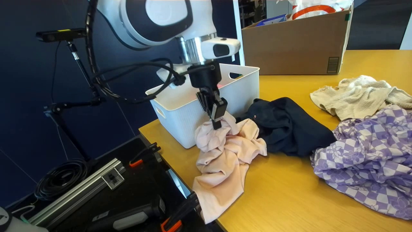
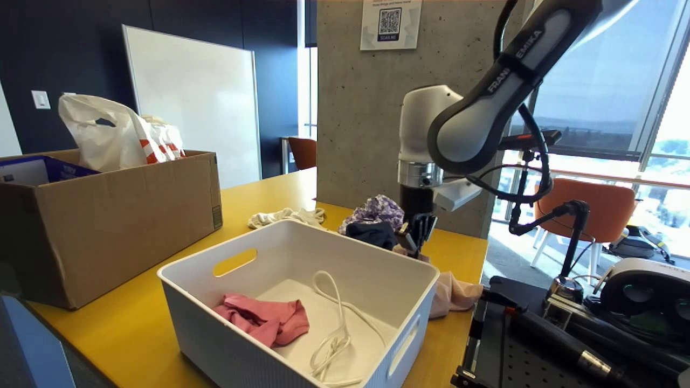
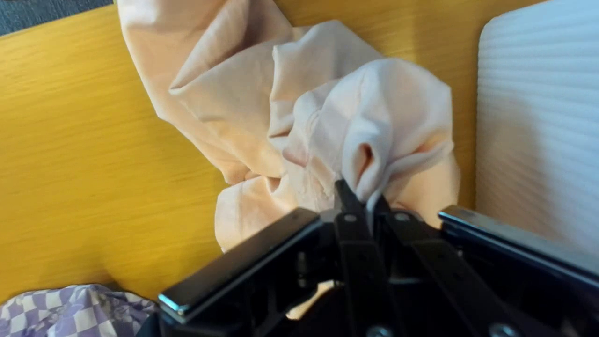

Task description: Remove the objects inside the basket

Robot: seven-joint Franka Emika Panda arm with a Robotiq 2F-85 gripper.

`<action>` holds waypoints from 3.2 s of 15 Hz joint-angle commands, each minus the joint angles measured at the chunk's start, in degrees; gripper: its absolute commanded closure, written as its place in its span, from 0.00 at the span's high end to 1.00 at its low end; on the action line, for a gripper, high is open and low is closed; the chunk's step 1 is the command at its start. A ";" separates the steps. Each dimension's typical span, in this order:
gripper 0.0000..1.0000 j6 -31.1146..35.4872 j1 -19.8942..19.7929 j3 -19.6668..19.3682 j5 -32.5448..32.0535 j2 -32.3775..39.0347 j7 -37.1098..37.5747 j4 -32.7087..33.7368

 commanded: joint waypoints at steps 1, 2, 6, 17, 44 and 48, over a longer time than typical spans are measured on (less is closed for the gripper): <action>0.02 0.54 1.02 -0.52 2.71 8.71 -1.48 7.08; 0.02 0.35 1.04 -0.47 3.11 10.19 -1.68 8.31; 0.40 -0.31 0.21 0.04 4.94 8.42 -4.46 6.78; 1.00 -11.38 0.68 -1.88 0.09 -12.77 -6.44 4.60; 1.00 -24.29 10.83 11.64 6.14 38.55 -33.61 66.39; 1.00 -32.99 13.15 10.94 4.75 43.88 -33.18 75.19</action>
